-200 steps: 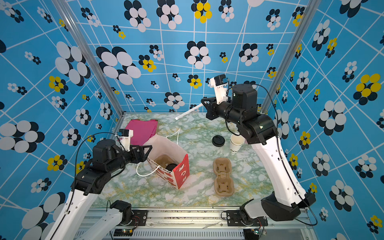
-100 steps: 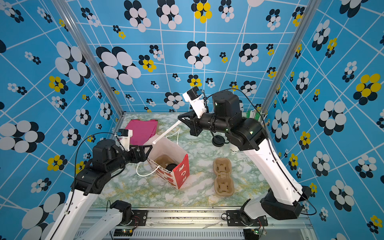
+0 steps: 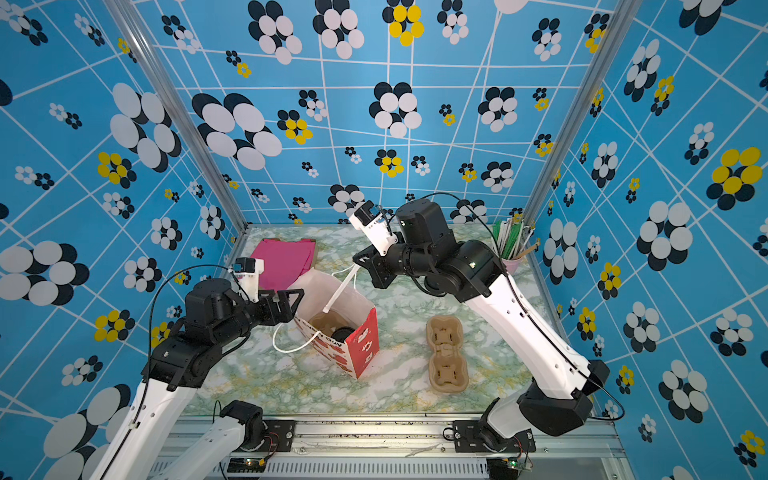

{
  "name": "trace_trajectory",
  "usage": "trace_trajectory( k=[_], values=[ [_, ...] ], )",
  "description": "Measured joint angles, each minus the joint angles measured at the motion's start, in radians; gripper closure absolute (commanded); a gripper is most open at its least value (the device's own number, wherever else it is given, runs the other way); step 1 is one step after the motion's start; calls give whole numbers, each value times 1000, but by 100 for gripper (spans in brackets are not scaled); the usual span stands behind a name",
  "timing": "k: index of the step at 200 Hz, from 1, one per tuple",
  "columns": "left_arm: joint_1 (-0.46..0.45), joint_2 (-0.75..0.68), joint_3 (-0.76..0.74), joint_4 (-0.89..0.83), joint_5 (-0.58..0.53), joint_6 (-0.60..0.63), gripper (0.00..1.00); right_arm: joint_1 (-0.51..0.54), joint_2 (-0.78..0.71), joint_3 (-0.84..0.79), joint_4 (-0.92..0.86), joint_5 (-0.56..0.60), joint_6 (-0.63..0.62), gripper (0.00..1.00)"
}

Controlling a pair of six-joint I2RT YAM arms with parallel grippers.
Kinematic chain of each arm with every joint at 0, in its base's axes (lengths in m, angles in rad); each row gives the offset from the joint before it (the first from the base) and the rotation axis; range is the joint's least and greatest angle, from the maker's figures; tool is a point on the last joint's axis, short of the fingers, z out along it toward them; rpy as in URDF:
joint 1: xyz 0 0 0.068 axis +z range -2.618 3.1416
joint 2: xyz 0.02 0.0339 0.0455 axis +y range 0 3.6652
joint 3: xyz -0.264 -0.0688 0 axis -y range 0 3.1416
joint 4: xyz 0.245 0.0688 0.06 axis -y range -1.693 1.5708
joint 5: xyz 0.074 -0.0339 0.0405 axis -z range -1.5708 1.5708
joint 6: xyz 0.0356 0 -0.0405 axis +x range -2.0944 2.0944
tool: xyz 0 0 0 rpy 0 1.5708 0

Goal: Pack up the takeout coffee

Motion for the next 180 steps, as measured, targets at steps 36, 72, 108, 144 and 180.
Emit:
trace_trajectory(
  k=[36, 72, 108, 144, 180],
  values=[
    [0, 0, -6, 0, -7, 0, 0, 34, 56, -24, -7, 46, -25, 100],
    [0, -1, -14, 0, -15, 0, 0, 74, 112, -50, -10, 85, -50, 100],
    [0, -18, -32, 0, -23, -4, 0, 110, 158, -89, -2, 111, -56, 100],
    [1, -33, -40, 0, -33, -4, 1, 137, 207, -130, 30, 118, -55, 100],
    [1, -34, -47, 0, -37, -5, 1, 148, 257, -137, 49, 123, -50, 87]
  ],
)
